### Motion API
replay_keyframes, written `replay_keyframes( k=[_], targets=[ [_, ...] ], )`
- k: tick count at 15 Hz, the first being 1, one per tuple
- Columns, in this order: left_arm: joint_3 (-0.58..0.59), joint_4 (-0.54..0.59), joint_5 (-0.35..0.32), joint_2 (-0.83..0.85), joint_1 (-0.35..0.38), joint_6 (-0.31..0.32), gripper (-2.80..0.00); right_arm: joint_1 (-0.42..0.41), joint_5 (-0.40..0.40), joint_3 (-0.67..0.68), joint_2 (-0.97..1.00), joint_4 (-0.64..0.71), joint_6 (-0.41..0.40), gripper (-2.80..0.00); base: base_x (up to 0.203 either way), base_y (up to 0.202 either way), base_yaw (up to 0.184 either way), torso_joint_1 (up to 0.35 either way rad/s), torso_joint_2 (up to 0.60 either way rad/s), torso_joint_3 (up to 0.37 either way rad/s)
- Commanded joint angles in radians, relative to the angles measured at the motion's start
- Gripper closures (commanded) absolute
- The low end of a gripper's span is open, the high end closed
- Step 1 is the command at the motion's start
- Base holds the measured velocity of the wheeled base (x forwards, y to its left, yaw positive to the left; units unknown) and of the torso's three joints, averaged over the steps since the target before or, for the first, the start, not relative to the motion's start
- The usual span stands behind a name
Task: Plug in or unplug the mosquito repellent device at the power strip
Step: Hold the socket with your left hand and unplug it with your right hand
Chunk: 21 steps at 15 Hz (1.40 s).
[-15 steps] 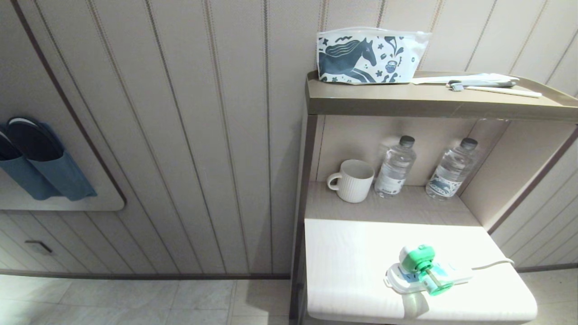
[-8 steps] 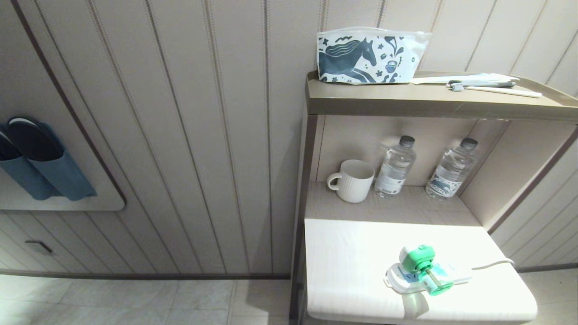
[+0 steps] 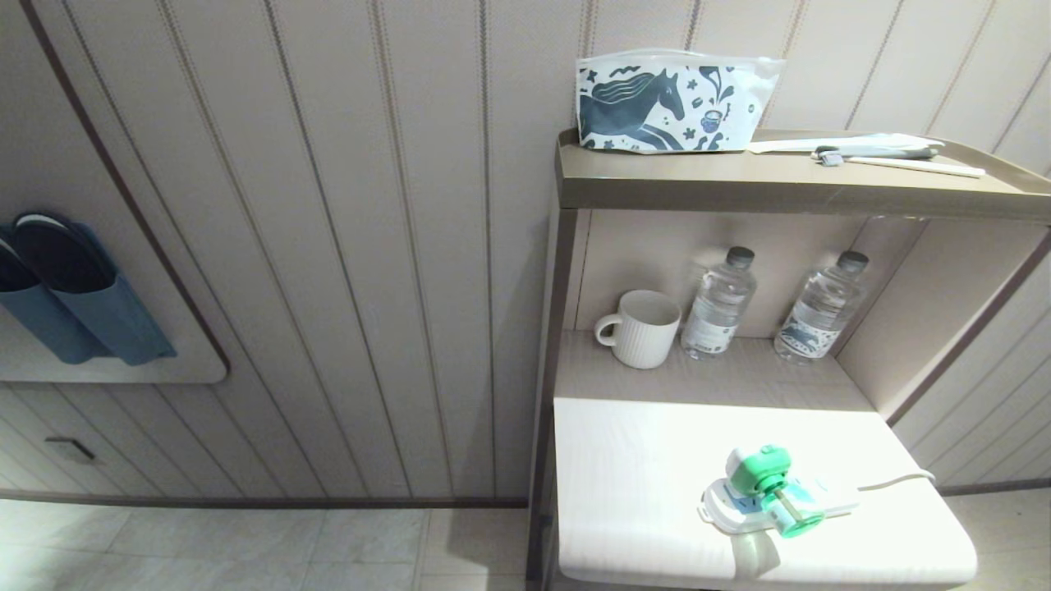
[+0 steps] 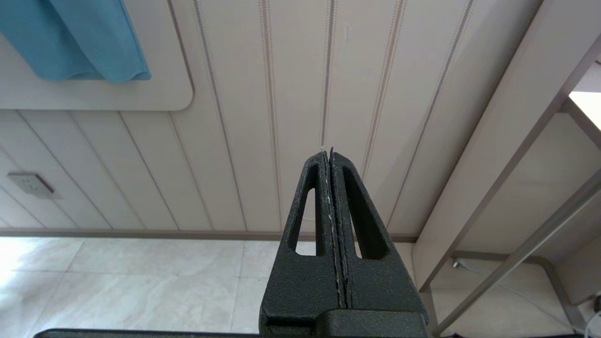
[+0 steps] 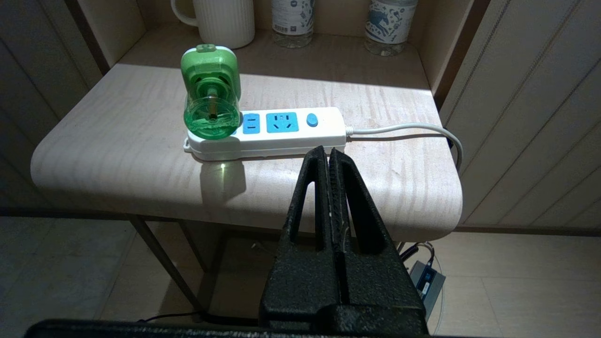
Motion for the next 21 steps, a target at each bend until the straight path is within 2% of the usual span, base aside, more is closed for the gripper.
replay_keyframes(
  k=[1,4,8,13,19,21],
  targets=[
    [0.001,0.0,0.0,-0.001,0.0,0.0,0.0,0.0,0.001,-0.025,0.002,0.033,-0.002,0.0,0.0,0.0,0.0,0.0,0.0,0.0],
    [-0.002,0.0,0.0,-0.001,0.0,0.0,0.0,0.001,0.041,-0.176,0.025,0.129,-0.003,0.0,0.0,0.0,0.0,0.0,0.0,0.0],
    [0.001,0.0,0.0,-0.001,0.0,0.0,0.0,0.0,0.075,-0.379,0.23,0.177,0.005,0.0,0.0,0.0,0.0,0.0,0.0,0.0],
    [-0.002,0.0,0.0,-0.001,0.0,0.0,0.0,-0.002,0.076,-0.431,0.329,0.186,0.01,0.0,0.0,0.0,0.0,0.0,0.0,0.0],
    [0.0,0.0,0.0,-0.001,0.0,0.0,0.0,0.001,0.081,-0.61,0.702,0.194,0.039,0.0,0.0,0.0,0.0,0.0,0.0,0.0],
    [0.001,0.0,0.0,-0.001,0.0,0.0,0.0,0.008,0.081,-0.66,0.828,0.237,0.035,0.0,0.0,0.0,0.0,0.0,0.0,0.0]
  ],
)
